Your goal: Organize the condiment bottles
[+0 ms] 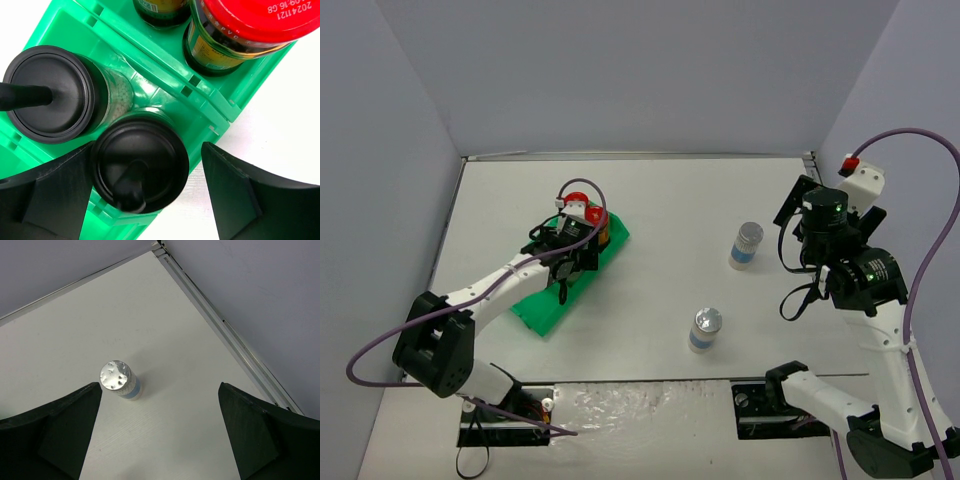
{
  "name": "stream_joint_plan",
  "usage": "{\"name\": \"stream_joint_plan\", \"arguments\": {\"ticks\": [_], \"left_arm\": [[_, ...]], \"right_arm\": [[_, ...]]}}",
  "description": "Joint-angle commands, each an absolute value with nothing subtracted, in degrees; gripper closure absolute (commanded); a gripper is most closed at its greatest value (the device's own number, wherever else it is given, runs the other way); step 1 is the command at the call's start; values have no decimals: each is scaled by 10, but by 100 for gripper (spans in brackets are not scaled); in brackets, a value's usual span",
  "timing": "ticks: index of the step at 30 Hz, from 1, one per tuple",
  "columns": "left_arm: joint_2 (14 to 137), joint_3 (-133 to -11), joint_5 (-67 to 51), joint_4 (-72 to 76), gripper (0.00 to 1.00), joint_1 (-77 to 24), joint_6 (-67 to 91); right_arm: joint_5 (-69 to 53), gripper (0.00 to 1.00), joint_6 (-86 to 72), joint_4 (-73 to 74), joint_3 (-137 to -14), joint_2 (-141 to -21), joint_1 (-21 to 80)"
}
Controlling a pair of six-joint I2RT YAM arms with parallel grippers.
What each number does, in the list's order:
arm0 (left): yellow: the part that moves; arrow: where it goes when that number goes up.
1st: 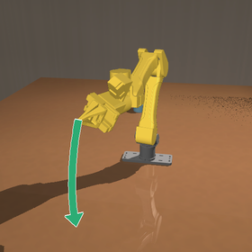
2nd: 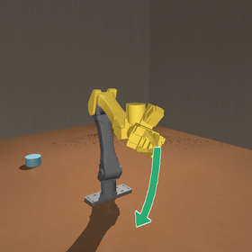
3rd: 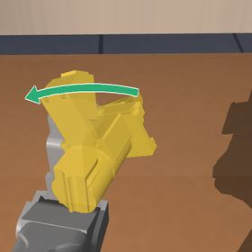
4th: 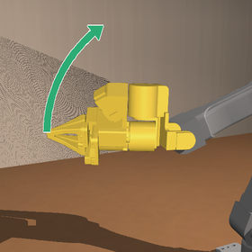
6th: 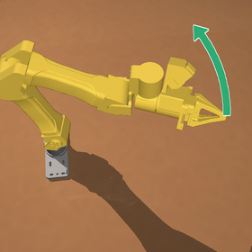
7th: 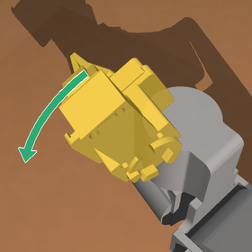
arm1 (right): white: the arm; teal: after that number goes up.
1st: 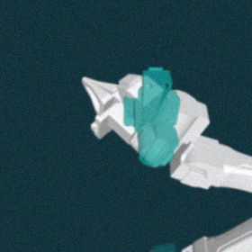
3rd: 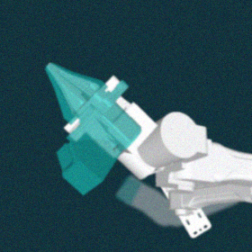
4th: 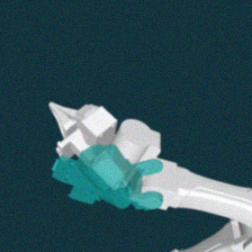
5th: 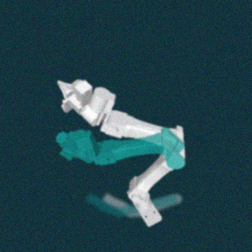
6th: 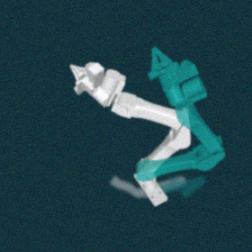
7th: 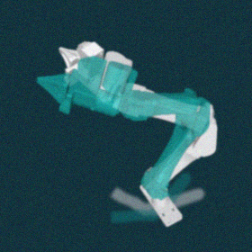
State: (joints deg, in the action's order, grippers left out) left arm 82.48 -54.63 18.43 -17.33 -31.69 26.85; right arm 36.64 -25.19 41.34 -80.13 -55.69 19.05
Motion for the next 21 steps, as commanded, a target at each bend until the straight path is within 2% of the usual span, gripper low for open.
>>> {"name": "stream_joint_plan", "arguments": {"ticks": [1, 9, 21], "left_arm": [[794, -562, 180, -156, 20, -316, 274], [768, -582, 193, -194, 19, -325, 267], [734, -636, 273, -284, 18, -350, 252]], "right_arm": [[374, 0, -248, 387, -798, -555, 187], [369, 0, -250, 384, -792, -557, 188], [365, 0, -252, 382, -788, -559, 188]]}}
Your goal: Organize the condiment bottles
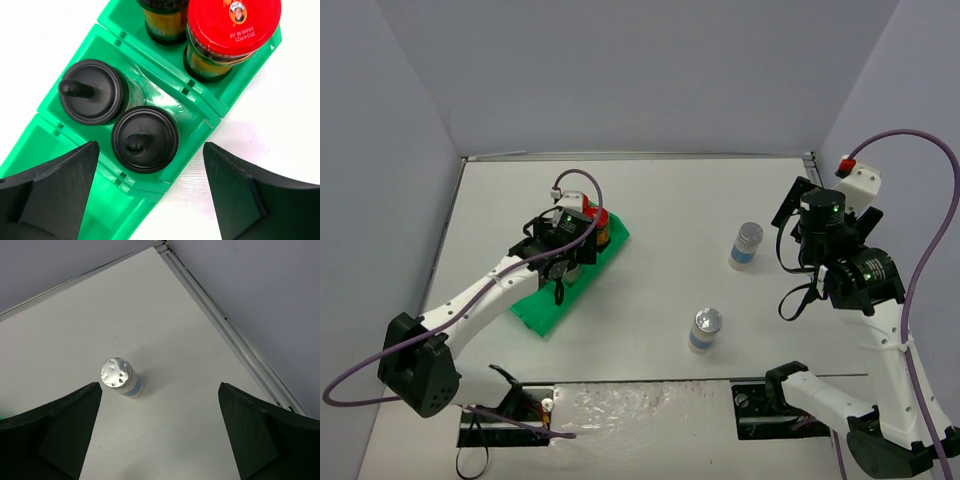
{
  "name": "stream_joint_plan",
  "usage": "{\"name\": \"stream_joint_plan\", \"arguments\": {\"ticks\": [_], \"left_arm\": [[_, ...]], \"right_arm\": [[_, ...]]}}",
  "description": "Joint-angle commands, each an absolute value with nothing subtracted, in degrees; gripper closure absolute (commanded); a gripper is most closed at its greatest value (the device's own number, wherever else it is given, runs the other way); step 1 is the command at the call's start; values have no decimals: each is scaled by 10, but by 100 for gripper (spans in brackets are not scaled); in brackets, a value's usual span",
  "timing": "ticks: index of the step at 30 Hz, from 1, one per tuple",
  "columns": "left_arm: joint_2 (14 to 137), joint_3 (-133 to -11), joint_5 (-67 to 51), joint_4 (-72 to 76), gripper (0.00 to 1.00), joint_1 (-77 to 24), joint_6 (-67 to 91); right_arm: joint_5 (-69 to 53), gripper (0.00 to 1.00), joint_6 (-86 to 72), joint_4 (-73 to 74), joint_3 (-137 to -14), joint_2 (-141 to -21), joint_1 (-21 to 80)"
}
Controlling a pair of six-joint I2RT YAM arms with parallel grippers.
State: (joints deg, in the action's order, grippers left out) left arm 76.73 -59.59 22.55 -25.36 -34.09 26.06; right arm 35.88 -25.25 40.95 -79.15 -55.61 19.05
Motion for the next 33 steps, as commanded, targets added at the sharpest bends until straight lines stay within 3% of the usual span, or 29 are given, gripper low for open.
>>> {"name": "stream_joint_plan", "arguments": {"ticks": [1, 12, 27, 33], "left_arm": [[731, -641, 283, -293, 18, -355, 255], [720, -718, 364, -419, 18, -521, 302], [886, -810, 141, -241, 17, -667, 311], [950, -882, 130, -227, 16, -713, 294]], "right_arm": [[364, 0, -252, 381, -787, -559, 188], [369, 0, -257, 378, -774, -558, 187], [395, 0, -261, 382, -773, -555, 188], [392, 0, -263, 382, -768, -555, 188]]}}
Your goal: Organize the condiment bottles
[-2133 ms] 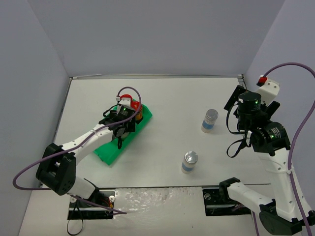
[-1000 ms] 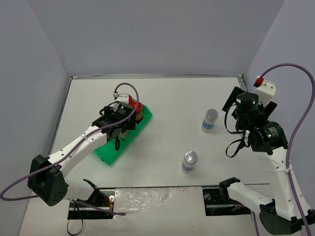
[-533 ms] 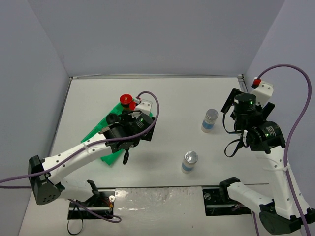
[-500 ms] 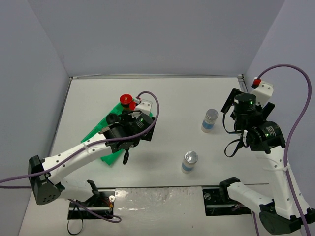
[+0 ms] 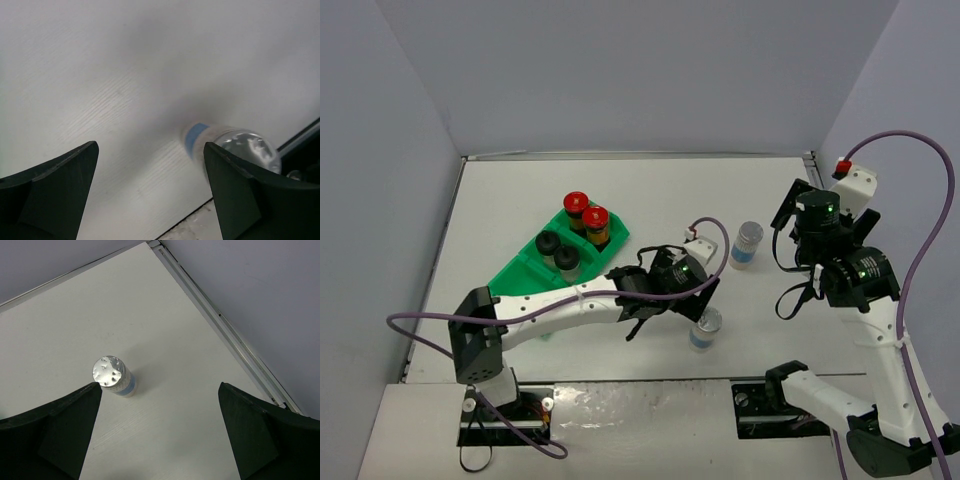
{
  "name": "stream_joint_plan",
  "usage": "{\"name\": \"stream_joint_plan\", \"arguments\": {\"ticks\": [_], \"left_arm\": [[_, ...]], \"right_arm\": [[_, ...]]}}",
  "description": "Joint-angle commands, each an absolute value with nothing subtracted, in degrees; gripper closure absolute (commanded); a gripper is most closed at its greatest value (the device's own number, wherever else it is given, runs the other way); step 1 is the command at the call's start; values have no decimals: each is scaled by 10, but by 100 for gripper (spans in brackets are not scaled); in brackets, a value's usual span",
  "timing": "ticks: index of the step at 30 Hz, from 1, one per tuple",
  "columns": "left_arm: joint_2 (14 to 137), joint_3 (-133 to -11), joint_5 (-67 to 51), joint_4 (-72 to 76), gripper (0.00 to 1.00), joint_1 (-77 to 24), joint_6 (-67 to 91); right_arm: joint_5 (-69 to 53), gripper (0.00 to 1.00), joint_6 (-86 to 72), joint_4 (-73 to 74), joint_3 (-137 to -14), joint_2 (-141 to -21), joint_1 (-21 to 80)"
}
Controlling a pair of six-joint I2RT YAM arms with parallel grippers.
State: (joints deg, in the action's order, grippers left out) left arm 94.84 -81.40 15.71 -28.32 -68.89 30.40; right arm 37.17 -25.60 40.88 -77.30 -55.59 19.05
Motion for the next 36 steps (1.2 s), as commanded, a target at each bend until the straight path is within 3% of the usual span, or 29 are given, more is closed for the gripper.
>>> {"name": "stream_joint_plan", "arguments": {"ticks": [1, 15, 32, 36], "left_arm": [[958, -889, 126, -222, 16, -718, 294], [1031, -939, 95, -230, 16, -757, 303], [1028, -933, 179, -318, 18, -788, 323], [1038, -938, 186, -325, 22, -788, 321]], "right_arm": [[392, 0, -262, 382, -767, -555, 187], [392, 0, -260, 383, -766, -550, 187], [392, 0, -265, 383, -752, -545, 187], [391, 0, -265, 384, -753, -544, 187]]}}
